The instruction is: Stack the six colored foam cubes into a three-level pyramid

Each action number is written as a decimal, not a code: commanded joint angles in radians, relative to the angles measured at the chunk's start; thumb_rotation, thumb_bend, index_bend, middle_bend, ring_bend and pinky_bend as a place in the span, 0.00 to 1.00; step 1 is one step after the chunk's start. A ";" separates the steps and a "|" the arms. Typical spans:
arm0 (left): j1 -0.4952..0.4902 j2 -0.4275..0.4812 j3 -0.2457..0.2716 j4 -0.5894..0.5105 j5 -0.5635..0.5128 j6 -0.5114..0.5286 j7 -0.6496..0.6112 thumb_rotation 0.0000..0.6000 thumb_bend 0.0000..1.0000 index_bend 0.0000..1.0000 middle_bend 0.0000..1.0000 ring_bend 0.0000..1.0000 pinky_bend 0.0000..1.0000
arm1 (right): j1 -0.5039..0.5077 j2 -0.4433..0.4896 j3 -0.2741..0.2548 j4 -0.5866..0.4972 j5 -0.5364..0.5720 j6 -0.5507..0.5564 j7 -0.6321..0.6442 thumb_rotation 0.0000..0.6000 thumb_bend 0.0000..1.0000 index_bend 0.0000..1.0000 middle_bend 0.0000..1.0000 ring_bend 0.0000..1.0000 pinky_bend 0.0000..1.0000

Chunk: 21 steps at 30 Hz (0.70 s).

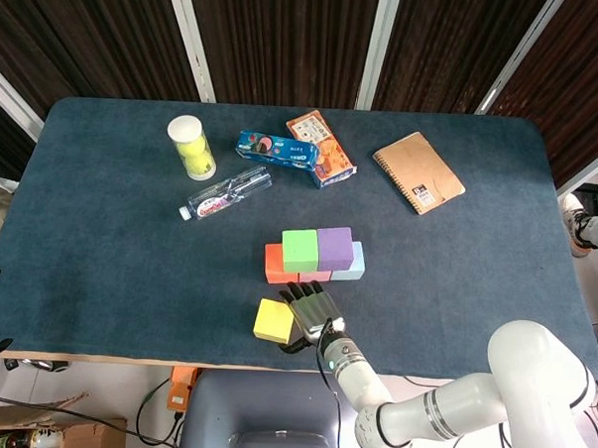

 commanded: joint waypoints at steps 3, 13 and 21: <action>0.001 0.000 0.001 0.003 0.001 0.001 -0.003 1.00 0.12 0.03 0.00 0.00 0.11 | -0.007 -0.018 0.010 0.028 0.001 -0.016 0.003 0.58 0.18 0.15 0.00 0.00 0.00; 0.001 0.000 0.000 0.003 0.001 -0.002 -0.004 1.00 0.12 0.03 0.00 0.00 0.11 | -0.023 -0.041 0.016 0.062 -0.017 -0.021 0.003 0.68 0.18 0.29 0.00 0.00 0.00; 0.006 0.000 0.000 0.006 0.000 0.002 -0.009 1.00 0.12 0.03 0.00 0.00 0.11 | -0.041 -0.047 0.011 0.077 -0.068 -0.032 0.009 0.81 0.27 0.42 0.00 0.00 0.00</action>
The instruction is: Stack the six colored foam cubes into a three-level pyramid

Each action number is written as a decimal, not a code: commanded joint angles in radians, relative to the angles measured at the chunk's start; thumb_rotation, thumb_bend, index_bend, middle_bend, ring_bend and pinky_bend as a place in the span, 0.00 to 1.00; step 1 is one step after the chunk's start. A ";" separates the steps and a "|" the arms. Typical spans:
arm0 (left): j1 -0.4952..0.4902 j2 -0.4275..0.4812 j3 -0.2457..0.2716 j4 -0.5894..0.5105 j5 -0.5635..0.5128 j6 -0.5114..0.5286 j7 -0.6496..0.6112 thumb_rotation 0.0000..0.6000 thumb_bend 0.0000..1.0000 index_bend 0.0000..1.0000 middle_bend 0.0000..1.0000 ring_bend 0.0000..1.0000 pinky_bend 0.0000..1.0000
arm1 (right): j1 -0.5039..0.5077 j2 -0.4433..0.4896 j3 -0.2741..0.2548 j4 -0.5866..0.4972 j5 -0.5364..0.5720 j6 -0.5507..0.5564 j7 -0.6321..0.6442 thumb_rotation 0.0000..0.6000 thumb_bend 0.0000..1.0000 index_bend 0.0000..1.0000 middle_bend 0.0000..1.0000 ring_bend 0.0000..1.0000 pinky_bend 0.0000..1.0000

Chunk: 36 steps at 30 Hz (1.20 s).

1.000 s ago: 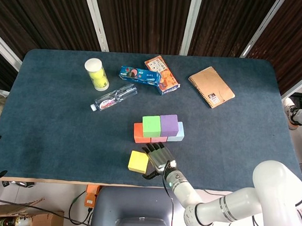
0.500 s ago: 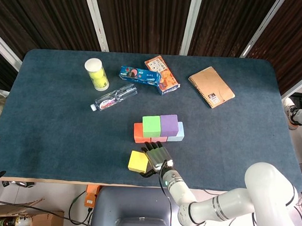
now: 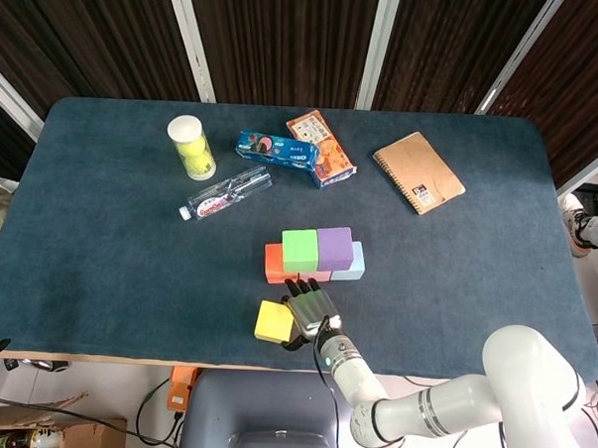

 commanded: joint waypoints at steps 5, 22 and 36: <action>0.002 0.002 0.000 0.000 0.000 0.003 -0.001 1.00 0.12 0.03 0.00 0.00 0.11 | -0.033 0.039 -0.032 -0.054 -0.139 0.022 0.005 0.83 0.35 0.45 0.01 0.00 0.00; -0.009 0.001 -0.006 -0.032 -0.014 -0.007 0.053 1.00 0.12 0.03 0.00 0.00 0.11 | -0.181 0.388 -0.090 -0.395 -0.491 0.044 0.158 0.85 0.36 0.46 0.02 0.00 0.00; -0.032 -0.010 -0.011 -0.046 -0.049 -0.048 0.117 1.00 0.12 0.03 0.00 0.00 0.11 | -0.122 0.582 0.085 -0.232 -0.359 -0.150 0.335 0.90 0.38 0.50 0.02 0.00 0.00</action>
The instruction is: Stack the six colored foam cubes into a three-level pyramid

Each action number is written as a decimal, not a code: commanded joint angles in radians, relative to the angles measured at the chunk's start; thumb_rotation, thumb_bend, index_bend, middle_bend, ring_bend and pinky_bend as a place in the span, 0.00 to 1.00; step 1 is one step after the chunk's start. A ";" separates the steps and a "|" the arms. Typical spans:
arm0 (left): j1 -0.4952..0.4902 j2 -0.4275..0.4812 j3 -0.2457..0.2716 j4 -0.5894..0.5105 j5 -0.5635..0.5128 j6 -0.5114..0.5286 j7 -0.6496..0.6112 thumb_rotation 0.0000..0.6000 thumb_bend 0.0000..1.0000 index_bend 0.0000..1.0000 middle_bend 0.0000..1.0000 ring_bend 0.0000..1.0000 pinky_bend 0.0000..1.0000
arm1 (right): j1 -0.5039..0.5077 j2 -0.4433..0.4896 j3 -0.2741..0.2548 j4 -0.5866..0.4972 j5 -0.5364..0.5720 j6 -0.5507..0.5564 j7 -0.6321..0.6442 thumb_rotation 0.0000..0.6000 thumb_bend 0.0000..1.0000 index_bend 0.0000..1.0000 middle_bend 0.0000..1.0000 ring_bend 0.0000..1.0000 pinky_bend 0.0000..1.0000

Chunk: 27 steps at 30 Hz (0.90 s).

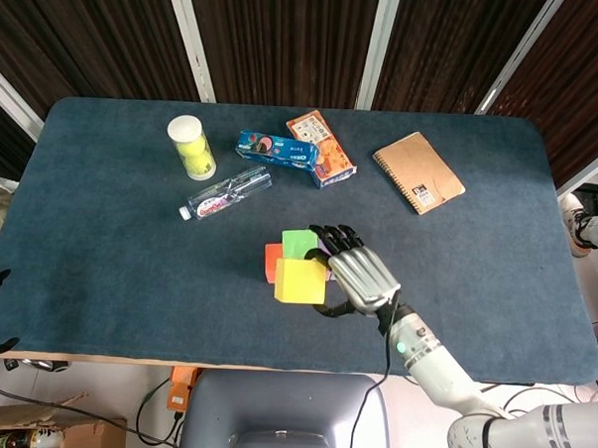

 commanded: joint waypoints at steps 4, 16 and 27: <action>-0.012 -0.004 -0.007 -0.001 -0.023 -0.020 0.020 1.00 0.12 0.03 0.00 0.00 0.11 | 0.171 0.083 0.044 0.198 0.253 -0.329 -0.017 1.00 0.39 0.46 0.02 0.00 0.00; -0.030 -0.007 -0.017 0.013 -0.067 -0.059 0.036 1.00 0.12 0.03 0.00 0.00 0.11 | 0.266 0.166 0.075 0.349 0.365 -0.605 0.171 1.00 0.40 0.44 0.00 0.00 0.00; -0.041 -0.010 -0.016 0.008 -0.068 -0.068 0.047 1.00 0.12 0.03 0.00 0.00 0.11 | 0.301 0.186 -0.006 0.437 0.373 -0.650 0.264 1.00 0.40 0.46 0.00 0.00 0.00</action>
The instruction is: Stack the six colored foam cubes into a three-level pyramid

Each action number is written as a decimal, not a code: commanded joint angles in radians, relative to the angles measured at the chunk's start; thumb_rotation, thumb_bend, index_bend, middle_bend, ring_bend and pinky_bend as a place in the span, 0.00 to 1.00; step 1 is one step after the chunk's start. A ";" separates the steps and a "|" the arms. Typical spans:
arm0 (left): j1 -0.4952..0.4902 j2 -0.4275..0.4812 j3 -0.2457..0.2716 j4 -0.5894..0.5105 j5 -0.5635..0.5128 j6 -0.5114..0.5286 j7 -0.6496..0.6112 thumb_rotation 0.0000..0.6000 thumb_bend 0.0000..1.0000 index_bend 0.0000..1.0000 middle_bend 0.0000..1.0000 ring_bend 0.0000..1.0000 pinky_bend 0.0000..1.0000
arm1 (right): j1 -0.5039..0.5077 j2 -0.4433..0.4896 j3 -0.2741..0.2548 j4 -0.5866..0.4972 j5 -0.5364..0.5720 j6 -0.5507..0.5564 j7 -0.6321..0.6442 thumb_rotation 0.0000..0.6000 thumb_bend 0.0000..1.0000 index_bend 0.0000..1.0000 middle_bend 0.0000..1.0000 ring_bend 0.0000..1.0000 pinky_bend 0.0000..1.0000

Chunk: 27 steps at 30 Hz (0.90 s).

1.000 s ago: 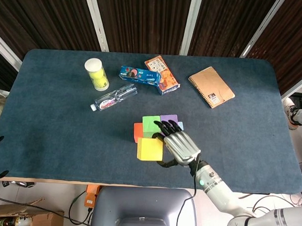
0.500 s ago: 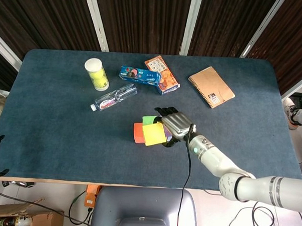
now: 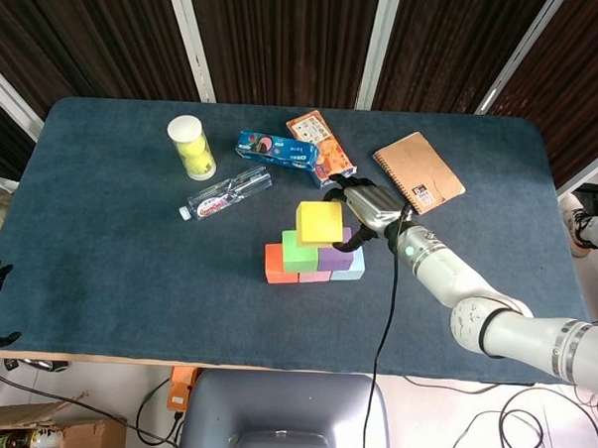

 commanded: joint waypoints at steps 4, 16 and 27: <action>-0.003 -0.001 0.000 -0.004 0.002 0.002 0.005 1.00 0.12 0.03 0.00 0.00 0.11 | 0.063 -0.013 -0.082 0.047 0.012 -0.034 -0.007 1.00 0.40 0.44 0.00 0.00 0.00; -0.007 -0.008 -0.001 -0.006 -0.011 0.007 0.033 1.00 0.12 0.03 0.00 0.00 0.11 | 0.144 0.016 -0.184 0.059 0.035 -0.108 0.063 1.00 0.40 0.42 0.00 0.00 0.00; -0.006 -0.006 0.001 -0.014 -0.003 0.018 0.034 1.00 0.12 0.03 0.00 0.00 0.11 | 0.186 -0.003 -0.245 0.068 0.003 -0.102 0.111 1.00 0.40 0.42 0.00 0.00 0.00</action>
